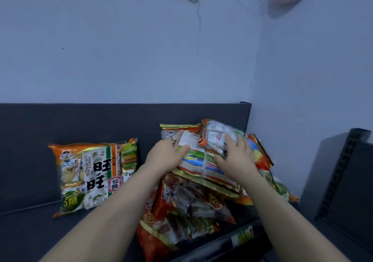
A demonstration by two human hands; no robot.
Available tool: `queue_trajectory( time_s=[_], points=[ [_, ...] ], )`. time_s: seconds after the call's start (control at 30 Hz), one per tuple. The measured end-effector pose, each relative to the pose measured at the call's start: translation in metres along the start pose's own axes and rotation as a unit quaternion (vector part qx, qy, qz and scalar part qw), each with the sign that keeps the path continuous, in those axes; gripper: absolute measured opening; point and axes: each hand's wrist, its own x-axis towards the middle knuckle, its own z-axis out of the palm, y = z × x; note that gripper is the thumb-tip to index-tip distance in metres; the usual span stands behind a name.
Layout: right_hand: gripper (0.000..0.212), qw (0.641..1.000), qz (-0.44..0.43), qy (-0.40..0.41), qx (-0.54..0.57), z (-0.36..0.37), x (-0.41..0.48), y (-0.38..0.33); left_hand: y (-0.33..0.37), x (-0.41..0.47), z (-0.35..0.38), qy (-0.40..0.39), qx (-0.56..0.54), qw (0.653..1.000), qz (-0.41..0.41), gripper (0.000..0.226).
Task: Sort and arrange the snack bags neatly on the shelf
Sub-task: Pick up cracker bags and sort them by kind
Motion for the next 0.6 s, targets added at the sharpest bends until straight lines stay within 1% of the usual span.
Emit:
queue_trajectory(
  time_s=[0.1,0.17,0.2,0.27,0.33,0.37,0.43,0.47,0.5,0.53,0.6],
  points=[
    [0.076,1.000,0.021,0.019,-0.002,-0.006,0.016,0.019,0.027,0.020,0.004,0.022,-0.015,0.998,0.048,0.069],
    [0.084,0.999,0.050,-0.003,-0.010,-0.008,0.024,0.036,0.045,0.033,0.011,0.005,-0.029,0.997,0.072,0.070],
    [0.087,0.998,0.065,-0.022,-0.016,-0.009,0.027,0.045,0.052,0.038,0.016,-0.009,-0.016,0.995,0.094,0.071],
    [0.089,0.994,0.091,-0.061,-0.022,-0.007,0.031,0.063,0.064,0.047,0.027,-0.043,0.049,0.987,0.149,0.076],
    [0.088,0.991,0.107,-0.072,-0.038,-0.005,0.033,0.077,0.069,0.053,0.036,-0.068,0.109,0.975,0.183,0.072],
    [0.083,0.991,0.105,-0.061,-0.052,-0.003,0.033,0.082,0.069,0.057,0.040,-0.075,0.119,0.972,0.187,0.068],
    [0.057,0.994,0.077,-0.013,-0.070,-0.002,0.035,0.089,0.067,0.062,0.048,-0.077,0.104,0.976,0.174,0.065],
    [0.045,0.996,0.063,0.008,-0.070,-0.003,0.037,0.089,0.066,0.063,0.052,-0.073,0.103,0.977,0.171,0.066],
    [0.038,0.996,0.052,0.025,-0.065,-0.007,0.039,0.087,0.066,0.063,0.055,-0.061,0.118,0.975,0.179,0.070],
    [0.034,0.997,0.045,0.040,-0.055,-0.012,0.040,0.084,0.066,0.064,0.058,-0.046,0.140,0.970,0.193,0.078],
    [0.035,0.996,0.030,0.081,-0.037,-0.025,0.042,0.074,0.067,0.064,0.061,-0.024,0.170,0.962,0.212,0.094]
  ],
)
